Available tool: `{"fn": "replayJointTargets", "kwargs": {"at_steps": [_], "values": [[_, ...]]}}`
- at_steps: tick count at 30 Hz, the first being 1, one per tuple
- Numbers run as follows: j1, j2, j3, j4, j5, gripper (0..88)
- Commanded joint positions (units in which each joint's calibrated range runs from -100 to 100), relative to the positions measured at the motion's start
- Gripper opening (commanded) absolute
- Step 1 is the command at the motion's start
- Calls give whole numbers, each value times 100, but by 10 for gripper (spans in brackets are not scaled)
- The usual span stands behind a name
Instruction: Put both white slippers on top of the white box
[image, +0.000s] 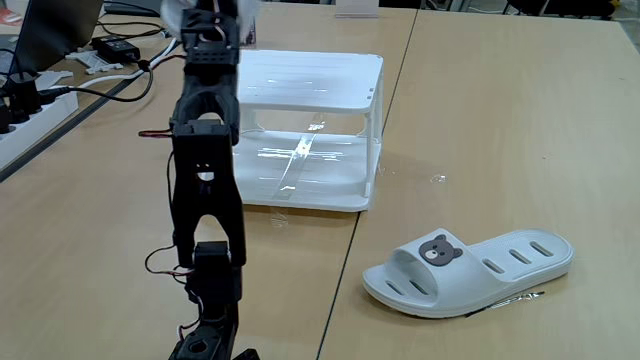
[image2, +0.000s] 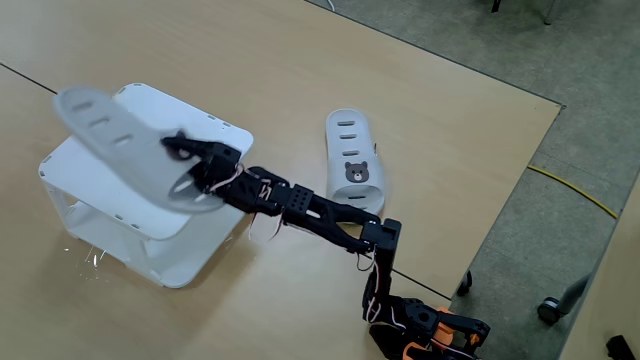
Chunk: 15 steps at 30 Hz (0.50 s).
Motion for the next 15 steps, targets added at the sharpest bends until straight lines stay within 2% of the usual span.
{"fn": "replayJointTargets", "kwargs": {"at_steps": [1,5,15], "values": [[-246,-655,-25,-4,42,8],[-189,-209,-160,-30,42,8],[-49,1996,-2551,-30,42,8]]}}
